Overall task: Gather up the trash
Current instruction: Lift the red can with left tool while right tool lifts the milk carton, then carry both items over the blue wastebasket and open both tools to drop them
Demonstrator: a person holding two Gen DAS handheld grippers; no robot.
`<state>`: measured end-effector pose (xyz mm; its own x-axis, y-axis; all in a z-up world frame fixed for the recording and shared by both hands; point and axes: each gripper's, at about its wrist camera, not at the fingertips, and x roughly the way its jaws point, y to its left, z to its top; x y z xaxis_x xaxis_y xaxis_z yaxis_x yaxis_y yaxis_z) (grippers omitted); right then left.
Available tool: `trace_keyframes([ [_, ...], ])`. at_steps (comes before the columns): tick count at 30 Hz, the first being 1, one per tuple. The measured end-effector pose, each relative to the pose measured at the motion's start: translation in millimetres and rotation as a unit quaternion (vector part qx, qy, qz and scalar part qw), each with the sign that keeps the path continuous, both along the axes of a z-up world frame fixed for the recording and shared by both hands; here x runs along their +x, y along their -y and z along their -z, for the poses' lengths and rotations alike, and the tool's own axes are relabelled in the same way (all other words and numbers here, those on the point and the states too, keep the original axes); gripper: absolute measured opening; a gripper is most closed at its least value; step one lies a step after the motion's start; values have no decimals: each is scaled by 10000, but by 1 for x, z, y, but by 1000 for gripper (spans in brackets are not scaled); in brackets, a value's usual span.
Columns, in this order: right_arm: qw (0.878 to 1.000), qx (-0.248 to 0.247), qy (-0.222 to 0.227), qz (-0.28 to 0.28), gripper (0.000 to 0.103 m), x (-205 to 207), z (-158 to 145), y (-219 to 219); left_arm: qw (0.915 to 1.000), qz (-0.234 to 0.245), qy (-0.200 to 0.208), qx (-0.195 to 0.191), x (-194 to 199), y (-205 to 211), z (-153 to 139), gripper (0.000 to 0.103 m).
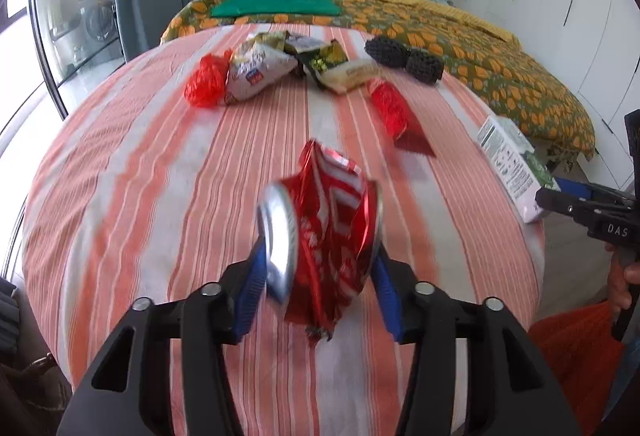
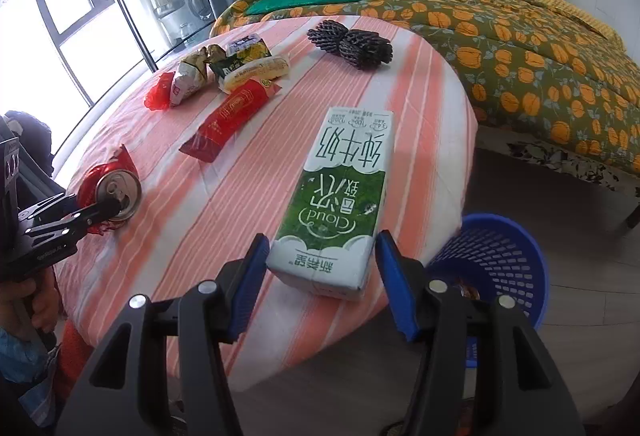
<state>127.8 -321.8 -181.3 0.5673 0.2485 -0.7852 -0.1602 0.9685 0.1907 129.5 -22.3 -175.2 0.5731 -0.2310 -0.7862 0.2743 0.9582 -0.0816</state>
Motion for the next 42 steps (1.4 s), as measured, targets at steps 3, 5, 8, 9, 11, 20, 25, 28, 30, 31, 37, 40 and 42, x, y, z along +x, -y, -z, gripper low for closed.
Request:
trace_keyframes([
  [3,10000,-41,9,90,78,0,-1,2,10000,-72,-40,9,-3,-5,5,71],
  [5,9998,19,62,191,81,3,-6,4,9999,-146,-5,-56,-3,-6,4,78],
  [8,9990,89,95,428,85,16,-16,4,9998,-177,62,-13,2,-2,-1,85],
  [9,9986,87,61,514,85,22,-18,3,9998,-182,61,63,5,1,-2,85],
  [11,9980,62,-180,601,86,39,-15,-1,9994,-206,50,257,10,7,-1,85],
  [20,9962,-144,-515,691,51,58,-5,-1,9991,-222,70,354,15,5,-1,54],
  [25,9981,211,-27,573,51,38,-26,5,9997,-77,228,79,9,14,-12,52],
  [28,9972,356,178,635,51,28,-35,18,9994,123,327,8,6,30,-24,52],
  [30,9960,394,272,754,51,22,-40,32,9990,289,313,-110,5,44,-31,52],
  [31,9950,409,322,851,51,18,-42,42,9986,399,298,-171,5,53,-35,52],
  [37,9883,289,400,1443,51,5,-50,108,9909,1249,214,-452,8,133,-58,52],
  [40,9839,182,411,1732,51,0,-48,142,9842,1678,79,-559,12,182,-62,53],
  [42,9808,137,401,1902,51,-1,-44,162,9805,1904,83,-481,13,217,-60,53],
])
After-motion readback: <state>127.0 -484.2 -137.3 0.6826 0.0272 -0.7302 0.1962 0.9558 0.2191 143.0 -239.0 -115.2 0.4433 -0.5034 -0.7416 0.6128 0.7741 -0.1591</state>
